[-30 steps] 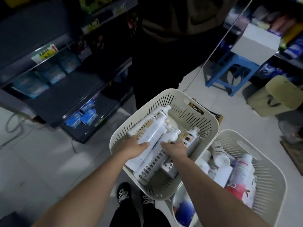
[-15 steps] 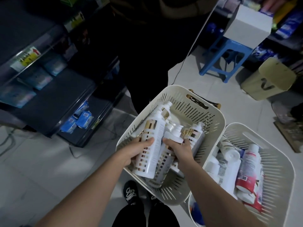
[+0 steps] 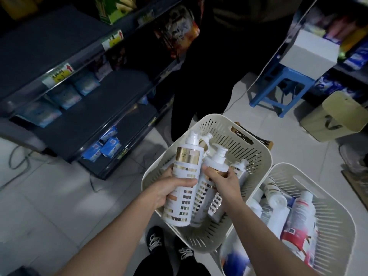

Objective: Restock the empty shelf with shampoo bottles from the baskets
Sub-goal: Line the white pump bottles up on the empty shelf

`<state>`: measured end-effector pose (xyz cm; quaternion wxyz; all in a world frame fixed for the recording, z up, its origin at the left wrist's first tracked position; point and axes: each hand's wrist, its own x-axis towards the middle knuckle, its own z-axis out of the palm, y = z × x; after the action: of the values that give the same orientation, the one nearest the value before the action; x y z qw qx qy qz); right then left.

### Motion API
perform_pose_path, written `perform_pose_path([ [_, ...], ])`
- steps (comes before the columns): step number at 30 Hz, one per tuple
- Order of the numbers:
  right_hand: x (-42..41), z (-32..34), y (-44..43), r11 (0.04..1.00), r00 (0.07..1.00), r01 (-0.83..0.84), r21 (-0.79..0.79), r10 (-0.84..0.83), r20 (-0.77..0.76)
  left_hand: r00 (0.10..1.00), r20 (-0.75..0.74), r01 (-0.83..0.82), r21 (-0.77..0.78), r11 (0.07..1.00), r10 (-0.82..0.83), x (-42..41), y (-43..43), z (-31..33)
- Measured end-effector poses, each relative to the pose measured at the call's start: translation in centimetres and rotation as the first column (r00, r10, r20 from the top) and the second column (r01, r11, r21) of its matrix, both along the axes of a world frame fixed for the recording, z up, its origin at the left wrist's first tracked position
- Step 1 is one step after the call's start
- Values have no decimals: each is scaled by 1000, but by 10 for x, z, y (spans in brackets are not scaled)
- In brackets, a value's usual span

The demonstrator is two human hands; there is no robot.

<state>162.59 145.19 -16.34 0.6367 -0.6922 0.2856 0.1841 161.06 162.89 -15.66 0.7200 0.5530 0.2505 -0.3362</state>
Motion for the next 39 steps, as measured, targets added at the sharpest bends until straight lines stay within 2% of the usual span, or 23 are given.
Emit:
perform_pose_path([
  [8, 20, 51, 2, 975, 951, -201, -100, 218, 219, 956, 130, -264, -12, 965, 263, -31, 15, 55],
  [16, 16, 111, 57, 874, 802, -459, -162, 486, 349, 803, 185, -571, -32, 820, 566, -101, 58, 99],
  [19, 6, 127, 87, 820, 735, -549, -162, 566, 374, 733, 284, -647, 8, 762, 619, -136, 80, 112],
  [26, -50, 161, 187, 604, 502, -783, -152, 756, 420, 467, 435, -863, 37, 503, 770, -245, 137, 158],
  [33, -133, 200, 289, 338, 226, -926, -167, 852, 472, 268, 563, -963, 140, 229, 782, -356, 189, 208],
  [39, -211, 234, 370, 157, 38, -970, -183, 849, 527, 142, 676, -988, 143, 60, 723, -437, 230, 247],
])
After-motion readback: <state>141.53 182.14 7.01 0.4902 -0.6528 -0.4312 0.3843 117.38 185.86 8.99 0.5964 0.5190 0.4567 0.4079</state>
